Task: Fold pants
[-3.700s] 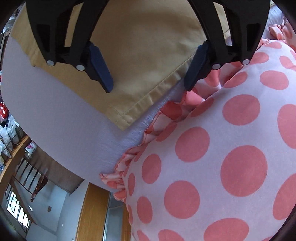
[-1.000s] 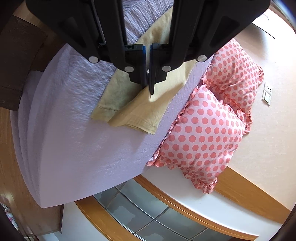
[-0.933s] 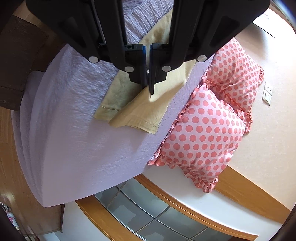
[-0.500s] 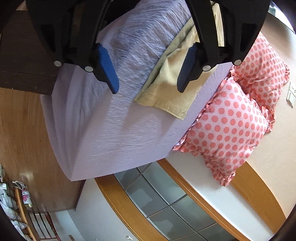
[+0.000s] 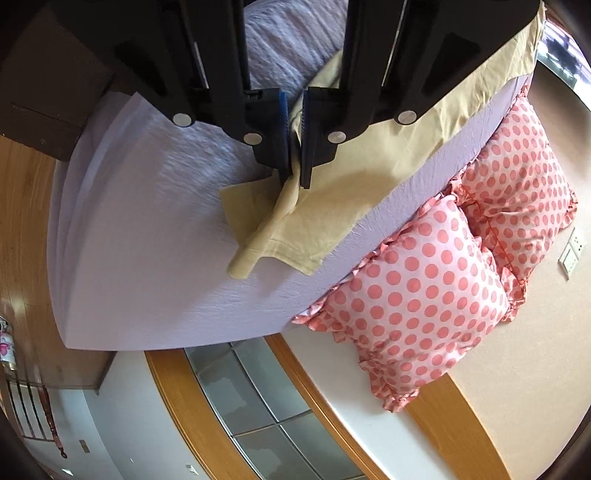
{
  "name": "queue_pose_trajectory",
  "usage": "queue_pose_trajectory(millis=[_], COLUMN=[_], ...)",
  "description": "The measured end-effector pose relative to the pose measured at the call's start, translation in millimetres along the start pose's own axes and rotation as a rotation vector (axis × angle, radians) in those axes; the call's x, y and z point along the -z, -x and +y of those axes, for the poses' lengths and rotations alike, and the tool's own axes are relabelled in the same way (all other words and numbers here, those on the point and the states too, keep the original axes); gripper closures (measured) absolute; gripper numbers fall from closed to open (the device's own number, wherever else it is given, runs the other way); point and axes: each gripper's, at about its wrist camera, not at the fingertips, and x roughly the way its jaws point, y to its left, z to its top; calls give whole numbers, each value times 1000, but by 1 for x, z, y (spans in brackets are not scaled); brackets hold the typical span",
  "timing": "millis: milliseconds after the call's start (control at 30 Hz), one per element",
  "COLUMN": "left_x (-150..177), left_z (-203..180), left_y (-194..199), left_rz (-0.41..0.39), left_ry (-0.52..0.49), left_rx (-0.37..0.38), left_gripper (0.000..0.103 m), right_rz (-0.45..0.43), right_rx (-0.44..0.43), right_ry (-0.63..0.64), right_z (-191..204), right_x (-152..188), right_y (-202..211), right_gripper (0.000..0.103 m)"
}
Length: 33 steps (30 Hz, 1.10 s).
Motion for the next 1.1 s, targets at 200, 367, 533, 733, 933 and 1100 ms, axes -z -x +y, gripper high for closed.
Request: queue_pose_trajectory(millis=[200,367,533,733,933,1100], left_x=[4,11,12,7,5,0], left_z=[3,-7,-7,-6,-15,-22], left_y=[-1,1,1,-10,-27,-37], left_rz=[5,7,12,12,37,61], left_ry=[2,-39,-55,-39,-51,-56], left_rx=[31,82,115,119,84,46], left_gripper=[39,31,23,20,20,18], right_rz=[12,251,509,489,535,550], right_rx=[-364,-717,-744,-755,-708,-714], right_ry=[183,491,839,724,643,646], right_z=[125,259,305,277,268,270], right_x=[2,88,189,172,172,179], right_y=[8,16,19,16,-6,-5], right_gripper=[97,97,61,25,24,22])
